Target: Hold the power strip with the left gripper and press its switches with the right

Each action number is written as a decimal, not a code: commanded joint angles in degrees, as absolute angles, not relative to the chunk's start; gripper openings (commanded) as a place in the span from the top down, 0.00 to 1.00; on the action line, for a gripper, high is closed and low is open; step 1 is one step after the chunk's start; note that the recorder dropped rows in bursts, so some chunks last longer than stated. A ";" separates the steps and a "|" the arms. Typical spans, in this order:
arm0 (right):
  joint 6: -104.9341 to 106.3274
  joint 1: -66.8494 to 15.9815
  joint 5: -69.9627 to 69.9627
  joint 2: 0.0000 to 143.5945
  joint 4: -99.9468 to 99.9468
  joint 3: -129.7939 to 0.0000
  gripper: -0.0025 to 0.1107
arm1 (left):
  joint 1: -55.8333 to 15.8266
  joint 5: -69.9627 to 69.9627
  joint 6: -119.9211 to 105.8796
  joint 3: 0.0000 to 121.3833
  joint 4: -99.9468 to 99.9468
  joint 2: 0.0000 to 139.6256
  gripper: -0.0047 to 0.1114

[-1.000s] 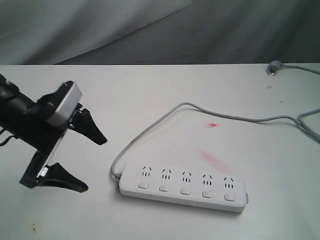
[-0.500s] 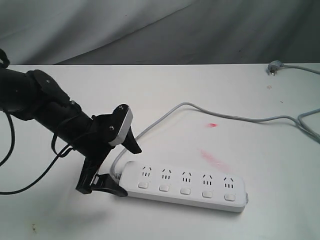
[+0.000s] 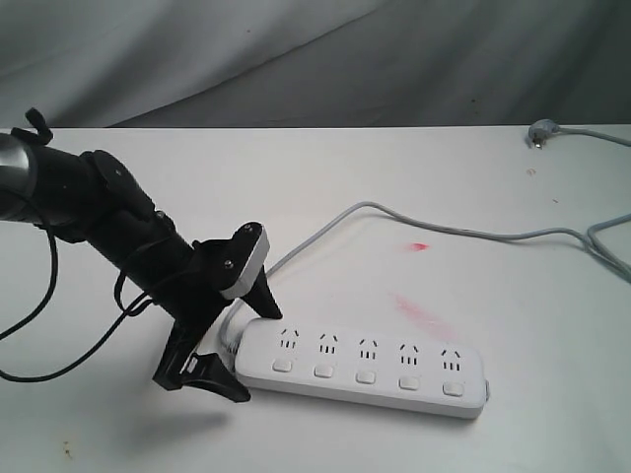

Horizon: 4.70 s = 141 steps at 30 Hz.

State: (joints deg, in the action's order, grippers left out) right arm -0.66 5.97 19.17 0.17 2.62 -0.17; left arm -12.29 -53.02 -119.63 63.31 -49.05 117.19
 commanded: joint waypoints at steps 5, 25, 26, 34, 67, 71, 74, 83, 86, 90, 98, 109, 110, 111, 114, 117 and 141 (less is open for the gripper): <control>-0.50 6.40 18.99 0.00 2.20 0.00 0.98 | -12.58 -51.34 -119.95 63.66 -50.61 118.10 0.35; -0.62 6.40 18.99 0.00 2.20 0.00 0.98 | -12.58 -44.59 -119.95 63.66 -51.63 118.10 0.96; -0.62 6.40 18.99 0.00 2.20 0.00 0.98 | -12.58 -44.59 -119.95 63.66 -51.63 118.10 0.96; 0.31 6.40 14.85 0.00 6.30 0.00 0.98 | -12.58 -44.59 -119.95 63.66 -51.63 118.10 0.96; -13.31 5.98 5.89 19.13 -14.98 -29.90 0.98 | -12.58 -44.59 -119.95 63.66 -51.63 118.10 0.96; -12.44 5.98 15.83 33.76 -10.23 -41.74 0.98 | -12.58 -44.59 -119.95 63.66 -51.63 118.10 0.96; -2.90 5.98 27.84 43.46 -7.62 -52.55 0.98 | -12.58 -44.59 -119.95 63.66 -51.63 118.10 0.96; 51.49 5.98 64.48 66.76 -30.19 -72.52 0.98 | -12.58 -44.59 -119.95 63.66 -51.63 118.10 0.96; 56.07 5.57 66.15 72.51 -38.17 -72.49 0.98 | -12.58 -44.59 -119.95 63.66 -51.63 118.10 0.96; 57.54 2.31 66.40 79.60 -39.24 -72.49 0.90 | -12.58 -44.59 -119.95 63.66 -51.63 118.10 0.96; 61.05 -5.49 62.24 88.60 -40.66 -72.49 0.25 | -12.58 -44.59 -119.95 63.66 -51.63 118.10 0.96; 68.10 -8.77 57.24 97.41 -48.20 -72.41 0.24 | -12.58 -44.59 -119.95 63.66 -51.63 118.10 0.96; 71.22 -9.71 56.76 98.28 -48.20 -72.41 0.24 | -12.58 -44.59 -119.95 63.66 -51.63 118.10 0.96; 73.73 -11.11 54.92 99.39 -48.20 -72.41 0.24 | -12.58 -44.59 -119.95 63.66 -51.63 118.10 0.96; 78.63 -15.74 46.96 103.07 -48.20 -72.41 0.24 | -12.58 -44.59 -119.95 63.66 -51.63 118.10 0.96; 82.99 -19.31 41.45 107.04 -48.20 -72.41 0.24 | -12.58 -44.59 -119.95 63.66 -51.63 118.10 0.96; 92.77 -28.63 41.54 117.53 -55.36 -72.41 0.24 | -12.58 -44.59 -119.95 63.66 -51.63 118.10 0.96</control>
State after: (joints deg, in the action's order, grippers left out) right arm 91.94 -28.02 40.91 117.49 -55.56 -72.16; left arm -12.29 -47.34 -119.63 63.39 -52.33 118.10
